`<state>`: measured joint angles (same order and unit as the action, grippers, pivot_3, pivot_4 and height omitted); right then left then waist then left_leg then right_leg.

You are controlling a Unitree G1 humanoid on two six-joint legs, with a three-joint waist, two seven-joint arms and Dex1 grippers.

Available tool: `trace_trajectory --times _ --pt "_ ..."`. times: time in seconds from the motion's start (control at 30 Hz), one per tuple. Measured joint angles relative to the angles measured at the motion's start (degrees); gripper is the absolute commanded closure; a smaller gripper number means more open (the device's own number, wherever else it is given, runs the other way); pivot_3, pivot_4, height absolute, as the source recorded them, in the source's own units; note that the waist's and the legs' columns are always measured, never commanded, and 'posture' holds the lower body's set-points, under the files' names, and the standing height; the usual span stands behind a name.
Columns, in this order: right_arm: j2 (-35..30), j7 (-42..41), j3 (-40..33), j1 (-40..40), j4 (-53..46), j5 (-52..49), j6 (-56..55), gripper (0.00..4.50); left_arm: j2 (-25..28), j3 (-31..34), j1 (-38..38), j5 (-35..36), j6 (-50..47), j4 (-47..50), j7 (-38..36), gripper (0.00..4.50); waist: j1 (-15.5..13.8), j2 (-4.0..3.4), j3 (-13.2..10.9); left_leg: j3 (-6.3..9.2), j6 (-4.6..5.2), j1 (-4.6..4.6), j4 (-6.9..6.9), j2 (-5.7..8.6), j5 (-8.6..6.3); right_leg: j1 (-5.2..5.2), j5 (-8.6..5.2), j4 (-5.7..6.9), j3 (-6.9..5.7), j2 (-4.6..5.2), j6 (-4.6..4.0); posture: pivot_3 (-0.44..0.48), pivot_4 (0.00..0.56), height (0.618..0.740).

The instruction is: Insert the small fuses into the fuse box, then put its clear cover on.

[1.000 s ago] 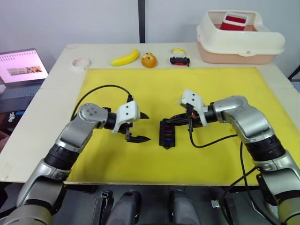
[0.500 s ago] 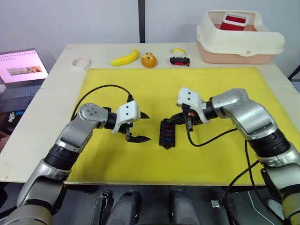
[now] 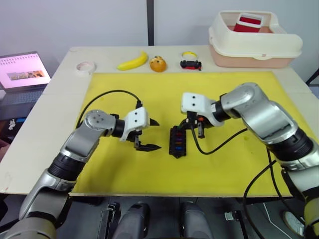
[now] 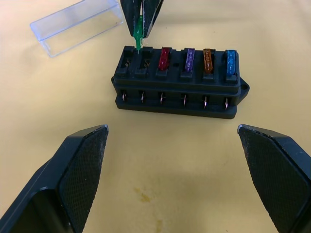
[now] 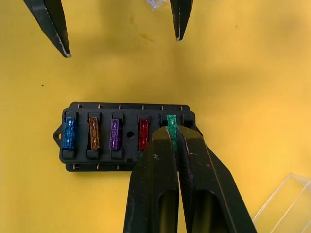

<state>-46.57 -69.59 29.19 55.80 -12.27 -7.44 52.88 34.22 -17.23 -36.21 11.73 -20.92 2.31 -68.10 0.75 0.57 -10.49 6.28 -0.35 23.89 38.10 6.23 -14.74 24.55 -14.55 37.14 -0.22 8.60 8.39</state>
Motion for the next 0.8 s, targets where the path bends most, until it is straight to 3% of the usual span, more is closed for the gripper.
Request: trace_trajectory --times 0.8 --pt "1.3 0.1 2.1 0.2 2.4 1.8 -0.8 4.44 -0.1 0.0 0.0 0.0 0.0 0.0 0.0 0.00 0.0 0.00 0.0 0.00 0.00 0.00 0.00 0.00 0.00 0.00 0.00 0.00 0.00 0.00 0.00 0.000 0.150 0.740"
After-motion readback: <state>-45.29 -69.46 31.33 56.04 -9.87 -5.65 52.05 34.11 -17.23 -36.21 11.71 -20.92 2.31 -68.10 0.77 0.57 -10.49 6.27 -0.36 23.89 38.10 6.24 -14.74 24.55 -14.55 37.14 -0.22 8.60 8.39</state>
